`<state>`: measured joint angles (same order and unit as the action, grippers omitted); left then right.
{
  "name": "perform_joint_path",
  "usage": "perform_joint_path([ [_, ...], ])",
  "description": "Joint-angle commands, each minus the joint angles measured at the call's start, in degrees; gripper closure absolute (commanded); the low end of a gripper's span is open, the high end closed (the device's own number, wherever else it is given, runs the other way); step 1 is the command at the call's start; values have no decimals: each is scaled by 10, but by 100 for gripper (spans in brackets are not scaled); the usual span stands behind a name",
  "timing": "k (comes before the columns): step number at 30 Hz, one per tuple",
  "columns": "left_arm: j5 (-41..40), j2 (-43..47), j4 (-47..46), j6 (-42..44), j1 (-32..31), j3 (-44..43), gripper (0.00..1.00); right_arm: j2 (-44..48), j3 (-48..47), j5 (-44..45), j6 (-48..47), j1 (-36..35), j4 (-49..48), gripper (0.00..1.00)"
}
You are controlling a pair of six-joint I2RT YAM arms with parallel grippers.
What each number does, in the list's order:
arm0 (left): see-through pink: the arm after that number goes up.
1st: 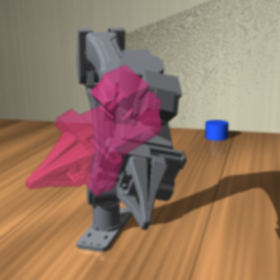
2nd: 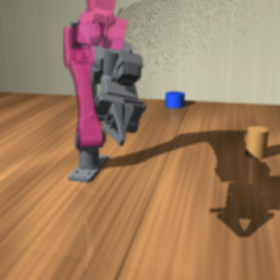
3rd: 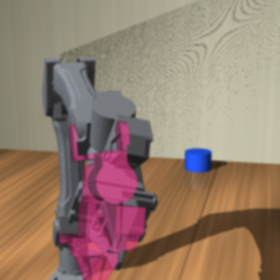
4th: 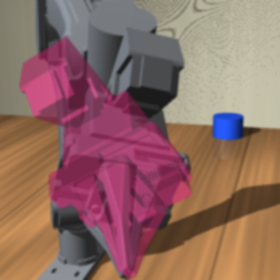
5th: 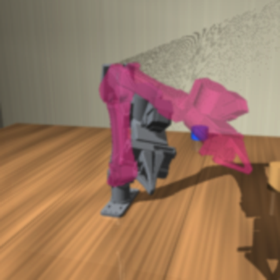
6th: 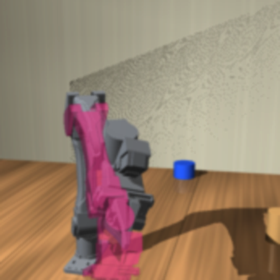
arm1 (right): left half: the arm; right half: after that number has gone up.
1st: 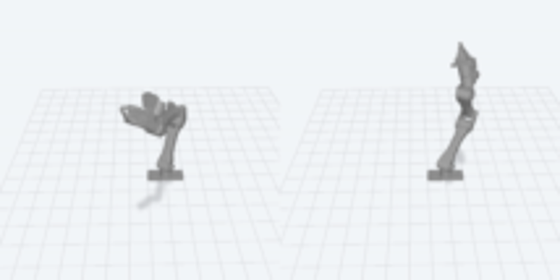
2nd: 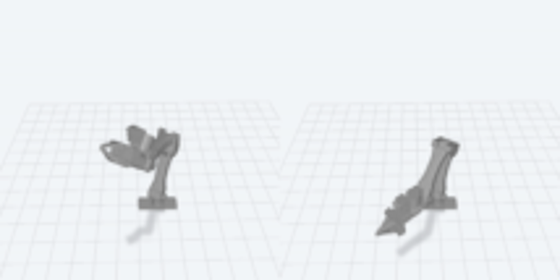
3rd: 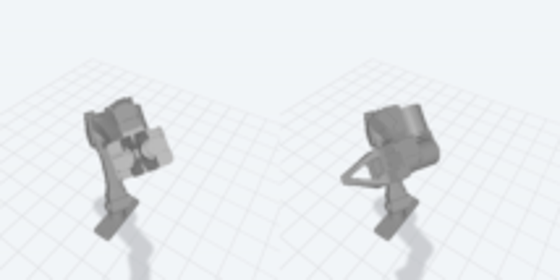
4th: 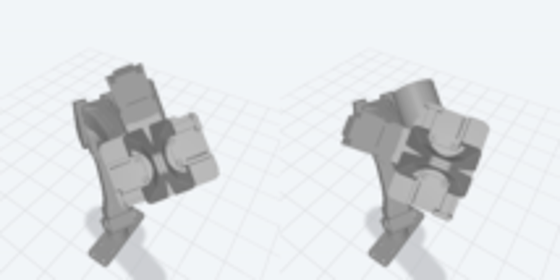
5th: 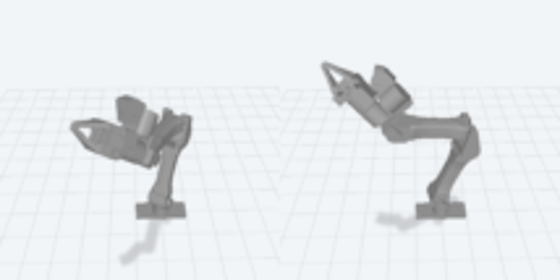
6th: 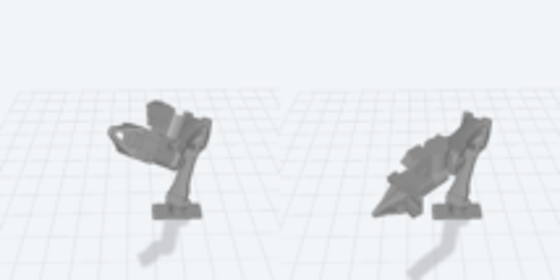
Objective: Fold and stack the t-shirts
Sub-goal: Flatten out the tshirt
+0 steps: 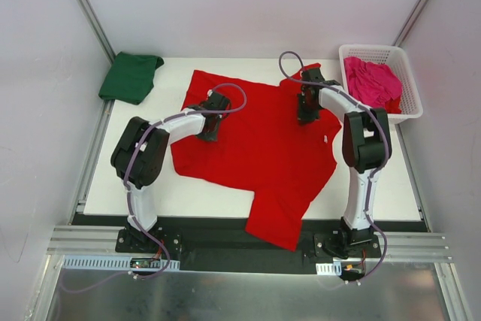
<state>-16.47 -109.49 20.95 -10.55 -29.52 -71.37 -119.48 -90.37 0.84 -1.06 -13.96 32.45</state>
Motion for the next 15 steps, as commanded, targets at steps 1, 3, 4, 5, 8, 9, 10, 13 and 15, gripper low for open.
perform_joint_path([
  [1,49,-31,19,-31,5,-9,100,-22,-48,17,-23,2,39,98],
  [3,55,-34,22,-34,5,-11,100,-31,-67,17,-26,3,44,98],
  [4,59,-38,21,-37,6,-13,100,-42,-74,17,-30,2,50,98],
  [5,60,-40,21,-37,6,-14,100,-46,-81,17,-32,3,53,98],
  [8,63,-41,28,-39,5,-12,100,-65,-111,11,-39,3,67,98],
  [9,63,-40,29,-40,5,-10,100,-69,-117,9,-39,4,69,98],
  [10,64,-33,31,-44,5,-2,100,-73,-128,8,-41,5,73,98],
  [13,72,-14,34,-54,6,20,100,-87,-152,1,-44,9,80,98],
  [15,69,-5,34,-56,5,39,100,-100,-167,-3,-46,12,85,98],
])
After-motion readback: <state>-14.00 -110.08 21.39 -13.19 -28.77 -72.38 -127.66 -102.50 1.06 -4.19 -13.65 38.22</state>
